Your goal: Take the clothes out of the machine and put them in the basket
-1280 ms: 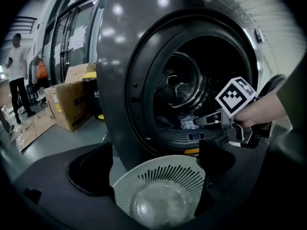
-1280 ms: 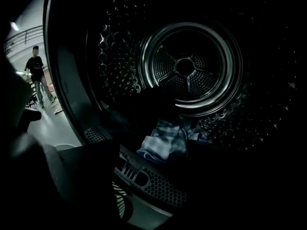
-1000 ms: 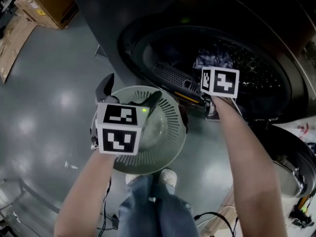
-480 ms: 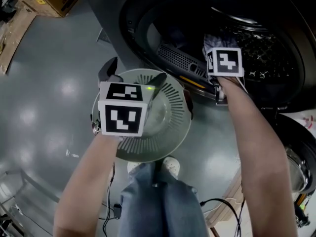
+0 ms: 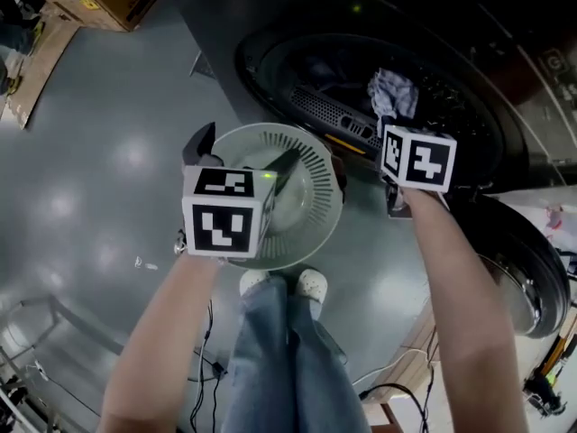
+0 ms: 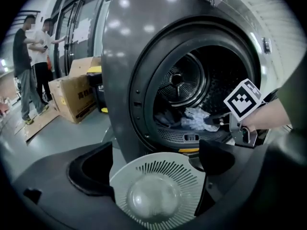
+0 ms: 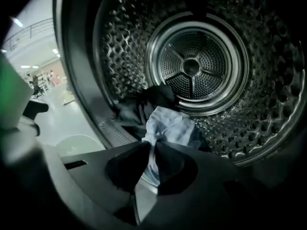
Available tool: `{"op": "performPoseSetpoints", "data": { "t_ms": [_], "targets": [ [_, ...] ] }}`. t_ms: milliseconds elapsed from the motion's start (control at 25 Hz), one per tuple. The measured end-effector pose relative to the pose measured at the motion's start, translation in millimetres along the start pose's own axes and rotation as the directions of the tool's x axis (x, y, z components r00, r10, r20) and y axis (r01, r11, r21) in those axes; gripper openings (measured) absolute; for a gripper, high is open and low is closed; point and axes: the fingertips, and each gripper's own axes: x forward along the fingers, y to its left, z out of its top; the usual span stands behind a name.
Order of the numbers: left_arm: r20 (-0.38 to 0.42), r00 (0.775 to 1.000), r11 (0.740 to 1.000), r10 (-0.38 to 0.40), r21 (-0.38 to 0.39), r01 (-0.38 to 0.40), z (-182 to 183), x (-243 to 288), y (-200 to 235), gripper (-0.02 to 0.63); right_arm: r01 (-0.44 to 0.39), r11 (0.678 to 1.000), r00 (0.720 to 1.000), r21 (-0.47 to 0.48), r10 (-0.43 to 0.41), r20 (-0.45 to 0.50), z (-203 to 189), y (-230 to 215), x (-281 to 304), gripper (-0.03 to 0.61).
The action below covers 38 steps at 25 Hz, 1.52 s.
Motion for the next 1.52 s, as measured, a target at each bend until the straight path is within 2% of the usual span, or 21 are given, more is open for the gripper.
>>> {"op": "performPoseSetpoints", "data": {
  "t_ms": [240, 520, 680, 920, 1080, 1200, 1320, 1360, 1400, 1440, 1480, 1520],
  "targets": [
    [-0.026, 1.0, 1.0, -0.014, -0.015, 0.014, 12.8, -41.6, -11.3, 0.563, -0.081, 0.997, 0.997, -0.003, 0.081, -0.004, 11.2, 24.2, -55.1, 0.035],
    [-0.061, 0.998, 0.998, 0.003, -0.07, -0.007, 13.3, -65.6, -9.9, 0.563, -0.174, 0.977, 0.983, 0.125, 0.18, -0.039, 2.2, 53.7, -89.8, 0.035],
    [-0.044, 0.999, 0.996, 0.012, -0.087, -0.016, 11.8, -71.7, -3.0, 0.563, -0.224, 0.955, 0.973, 0.196, 0.231, -0.015, -4.8, 78.7, -97.6, 0.034],
    [-0.061, 0.997, 0.992, 0.037, -0.117, -0.044, -10.0, -87.9, 15.9, 0.563, -0.402, 0.902, 0.915, 0.153, 0.403, 0.028, -7.2, 164.4, -111.1, 0.032],
    [-0.068, 0.996, 0.985, 0.06, -0.161, -0.07, -22.5, -99.3, 34.4, 0.563, -0.469, 0.856, 0.88, 0.218, 0.474, 0.03, -14.0, 205.3, -114.8, 0.032],
    [-0.066, 0.995, 0.978, 0.081, -0.187, -0.092, -28.0, -109.1, 49.3, 0.563, -0.529, 0.803, 0.84, 0.273, 0.542, 0.034, -22.7, 232.5, -120.8, 0.032],
    [-0.062, 0.994, 0.973, 0.094, -0.205, -0.105, -31.2, -116.9, 61.6, 0.563, -0.606, 0.72, 0.78, 0.339, 0.622, 0.074, -28.5, 260.6, -129.5, 0.034],
    [-0.062, 0.993, 0.972, 0.098, -0.21, -0.109, -32.3, -118.3, 64.9, 0.563, -0.616, 0.702, 0.769, 0.357, 0.635, 0.078, -32.5, 267.5, -130.4, 0.035],
    [-0.062, 0.993, 0.971, 0.1, -0.213, -0.111, -33.5, -119.0, 67.6, 0.563, -0.613, 0.698, 0.767, 0.369, 0.639, 0.065, -38.4, 272.6, -129.1, 0.04],
    [-0.062, 0.993, 0.97, 0.102, -0.215, -0.113, -34.9, -119.2, 69.7, 0.563, -0.605, 0.705, 0.768, 0.37, 0.639, 0.038, -45.5, 276.8, -126.4, 0.056],
    [-0.063, 0.993, 0.969, 0.103, -0.217, -0.115, -36.3, -119.0, 71.3, 0.563, -0.6, 0.714, 0.768, 0.362, 0.641, 0.009, -52.4, 280.6, -123.2, 0.125],
    [-0.062, 0.993, 0.969, 0.104, -0.219, -0.115, -37.8, -118.5, 72.4, 0.563, -0.598, 0.722, 0.766, 0.348, 0.642, -0.014, -58.2, 283.4, -120.3, 0.276]
  ]
}}
